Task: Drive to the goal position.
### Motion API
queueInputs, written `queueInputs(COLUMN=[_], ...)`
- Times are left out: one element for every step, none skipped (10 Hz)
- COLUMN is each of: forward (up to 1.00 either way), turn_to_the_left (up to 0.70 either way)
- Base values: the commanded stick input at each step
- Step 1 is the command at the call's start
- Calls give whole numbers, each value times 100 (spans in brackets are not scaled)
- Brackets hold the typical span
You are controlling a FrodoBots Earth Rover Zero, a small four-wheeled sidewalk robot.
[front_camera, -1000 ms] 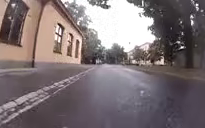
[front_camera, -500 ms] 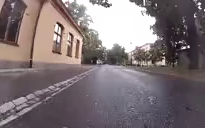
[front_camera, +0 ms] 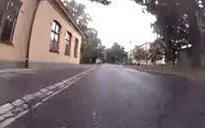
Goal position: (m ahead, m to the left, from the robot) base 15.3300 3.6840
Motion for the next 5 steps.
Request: queueInputs(forward=[70,70,70,70,70], turn_to_the_left=[0,0,0,-11,-23])
